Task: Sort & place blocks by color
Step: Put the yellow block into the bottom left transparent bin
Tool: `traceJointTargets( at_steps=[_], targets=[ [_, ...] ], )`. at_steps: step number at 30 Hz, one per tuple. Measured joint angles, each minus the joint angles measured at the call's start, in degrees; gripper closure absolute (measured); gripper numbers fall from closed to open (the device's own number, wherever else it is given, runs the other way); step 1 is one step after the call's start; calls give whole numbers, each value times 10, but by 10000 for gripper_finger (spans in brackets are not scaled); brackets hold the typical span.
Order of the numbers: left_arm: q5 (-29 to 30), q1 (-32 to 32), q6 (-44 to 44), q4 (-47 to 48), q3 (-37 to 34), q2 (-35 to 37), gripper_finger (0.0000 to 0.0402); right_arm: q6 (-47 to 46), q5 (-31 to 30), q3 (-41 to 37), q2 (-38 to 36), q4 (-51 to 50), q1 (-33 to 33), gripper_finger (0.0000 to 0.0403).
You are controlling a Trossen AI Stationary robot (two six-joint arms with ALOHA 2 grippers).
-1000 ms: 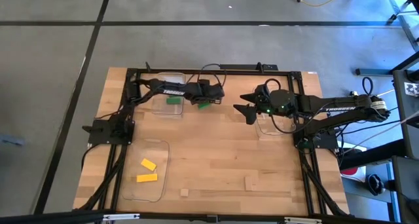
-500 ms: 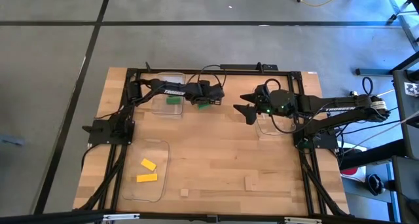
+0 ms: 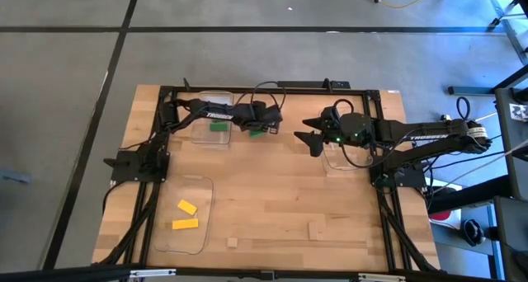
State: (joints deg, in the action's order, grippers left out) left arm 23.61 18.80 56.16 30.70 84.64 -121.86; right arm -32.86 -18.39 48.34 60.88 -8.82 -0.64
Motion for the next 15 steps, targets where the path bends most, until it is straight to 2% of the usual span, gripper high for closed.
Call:
traceJointTargets(
  at_steps=[7, 15],
  targets=[
    [-4, 14, -67, -9, 0, 48, 281, 0, 0, 0, 0, 0, 0, 67],
    [2, 29, -243, -28, -1, 168, 281, 0, 0, 0, 0, 1, 0, 67]
  ],
)
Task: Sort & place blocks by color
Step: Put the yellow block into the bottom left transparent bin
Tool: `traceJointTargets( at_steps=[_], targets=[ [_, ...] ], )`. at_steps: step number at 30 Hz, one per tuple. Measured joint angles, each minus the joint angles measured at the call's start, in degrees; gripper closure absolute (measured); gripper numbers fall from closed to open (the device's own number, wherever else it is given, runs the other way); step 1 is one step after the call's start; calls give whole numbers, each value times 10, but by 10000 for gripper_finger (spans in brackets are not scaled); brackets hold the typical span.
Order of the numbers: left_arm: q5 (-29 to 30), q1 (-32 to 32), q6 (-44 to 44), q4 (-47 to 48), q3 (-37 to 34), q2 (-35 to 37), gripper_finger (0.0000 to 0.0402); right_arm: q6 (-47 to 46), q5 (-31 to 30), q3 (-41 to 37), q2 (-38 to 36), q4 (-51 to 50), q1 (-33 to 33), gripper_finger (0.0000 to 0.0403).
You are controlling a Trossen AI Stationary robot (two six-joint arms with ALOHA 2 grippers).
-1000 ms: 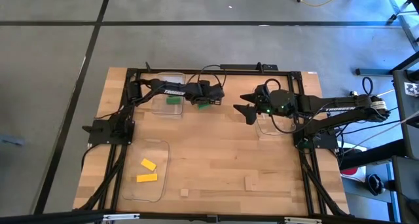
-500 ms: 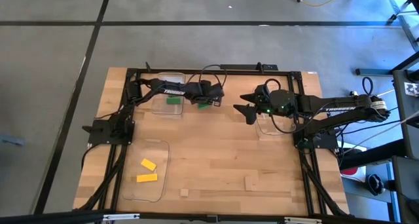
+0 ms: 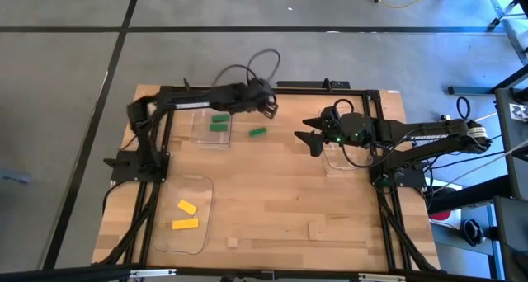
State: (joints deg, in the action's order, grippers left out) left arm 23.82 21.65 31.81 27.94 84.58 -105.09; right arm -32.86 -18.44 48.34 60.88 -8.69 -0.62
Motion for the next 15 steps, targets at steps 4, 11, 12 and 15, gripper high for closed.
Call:
traceJointTargets(
  at_steps=[4, 11, 12, 15],
  targets=[
    [-9, -6, -75, 0, 0, 73, 281, 0, 0, 0, 0, -1, 0, 67],
    [-64, -53, -148, -11, -31, 208, 281, 0, 0, 0, 0, -1, 0, 67],
    [-69, -64, -148, -18, -49, 231, 281, 0, 0, 0, 0, -1, 0, 67],
    [-68, -105, -127, -52, -125, 308, 281, 0, 0, 0, 0, -1, 0, 67]
  ],
)
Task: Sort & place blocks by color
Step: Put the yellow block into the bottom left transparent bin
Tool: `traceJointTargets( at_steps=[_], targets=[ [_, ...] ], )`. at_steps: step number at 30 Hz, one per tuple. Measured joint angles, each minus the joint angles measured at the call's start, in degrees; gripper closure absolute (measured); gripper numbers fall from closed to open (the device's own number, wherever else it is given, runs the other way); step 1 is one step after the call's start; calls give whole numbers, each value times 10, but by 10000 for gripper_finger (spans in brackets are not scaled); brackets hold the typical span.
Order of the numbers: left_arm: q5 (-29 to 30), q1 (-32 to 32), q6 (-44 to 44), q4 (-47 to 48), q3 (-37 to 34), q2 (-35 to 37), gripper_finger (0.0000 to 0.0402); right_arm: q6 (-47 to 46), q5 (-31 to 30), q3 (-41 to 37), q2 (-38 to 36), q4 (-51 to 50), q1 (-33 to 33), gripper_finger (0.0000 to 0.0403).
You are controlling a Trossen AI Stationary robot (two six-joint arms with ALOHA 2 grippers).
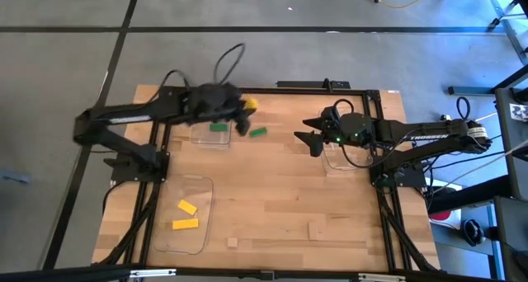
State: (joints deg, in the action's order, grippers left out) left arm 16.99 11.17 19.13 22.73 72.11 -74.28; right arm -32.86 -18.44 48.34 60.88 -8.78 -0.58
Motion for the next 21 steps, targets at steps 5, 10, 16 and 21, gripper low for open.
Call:
traceJointTargets(
  at_steps=[5, 10, 16, 21],
  targets=[
    [6, -83, 54, -120, -158, 138, 281, 1, 0, 0, 0, 3, 0, 67],
    [27, -164, 90, -274, -301, 242, 281, 2, 2, 0, 0, 5, 0, 67],
    [86, -213, 108, -373, -389, 306, 281, 2, 5, 0, 0, 14, 0, 67],
    [94, -213, 104, -387, -390, 310, 281, 2, 5, 0, 0, 14, 0, 67]
  ],
)
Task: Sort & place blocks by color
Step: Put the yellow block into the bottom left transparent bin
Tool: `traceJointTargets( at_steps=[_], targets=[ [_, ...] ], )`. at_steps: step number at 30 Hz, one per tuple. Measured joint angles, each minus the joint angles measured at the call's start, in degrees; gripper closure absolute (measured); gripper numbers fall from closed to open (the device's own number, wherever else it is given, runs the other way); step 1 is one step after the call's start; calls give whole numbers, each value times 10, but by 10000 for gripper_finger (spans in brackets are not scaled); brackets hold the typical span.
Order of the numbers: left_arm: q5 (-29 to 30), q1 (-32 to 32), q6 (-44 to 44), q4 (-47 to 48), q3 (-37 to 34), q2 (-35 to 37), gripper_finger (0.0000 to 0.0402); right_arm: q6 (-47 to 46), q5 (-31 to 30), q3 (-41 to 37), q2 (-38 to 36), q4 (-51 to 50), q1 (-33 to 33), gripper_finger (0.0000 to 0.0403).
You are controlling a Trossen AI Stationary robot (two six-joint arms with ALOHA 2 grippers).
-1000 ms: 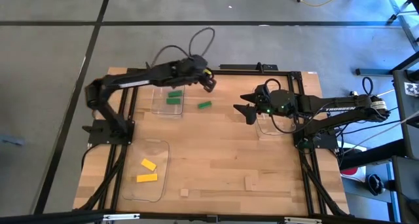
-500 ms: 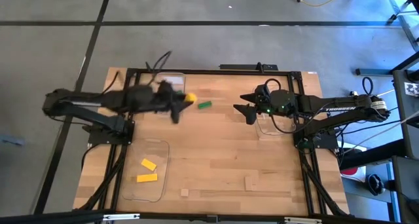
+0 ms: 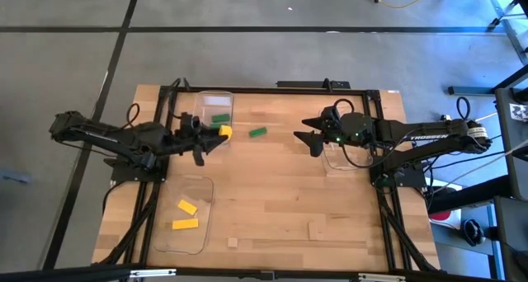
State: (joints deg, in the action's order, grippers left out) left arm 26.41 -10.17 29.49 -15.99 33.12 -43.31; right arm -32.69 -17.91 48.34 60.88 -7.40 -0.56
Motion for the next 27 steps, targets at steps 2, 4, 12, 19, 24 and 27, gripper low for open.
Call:
traceJointTargets(
  at_steps=[2, 4, 12, 19, 24, 27],
  targets=[
    [0, 0, -1, -4, 0, 0, 281, 0, 0, 0, 0, 1, 0, 67],
    [0, 0, -1, -3, 0, 0, 281, -1, 0, 0, 0, 1, 0, 67],
    [-70, -1, 10, 14, 5, 0, 281, 0, 0, 0, 0, 1, 0, 67],
    [-148, -85, 95, 249, 89, -25, 281, 0, 0, 0, 0, 1, 0, 67],
    [-153, -212, 202, 419, 156, -85, 281, 1, 0, 0, 0, -1, 0, 67],
    [-159, -300, 271, 490, 181, -140, 281, 2, 0, 0, 0, -1, 0, 67]
  ],
)
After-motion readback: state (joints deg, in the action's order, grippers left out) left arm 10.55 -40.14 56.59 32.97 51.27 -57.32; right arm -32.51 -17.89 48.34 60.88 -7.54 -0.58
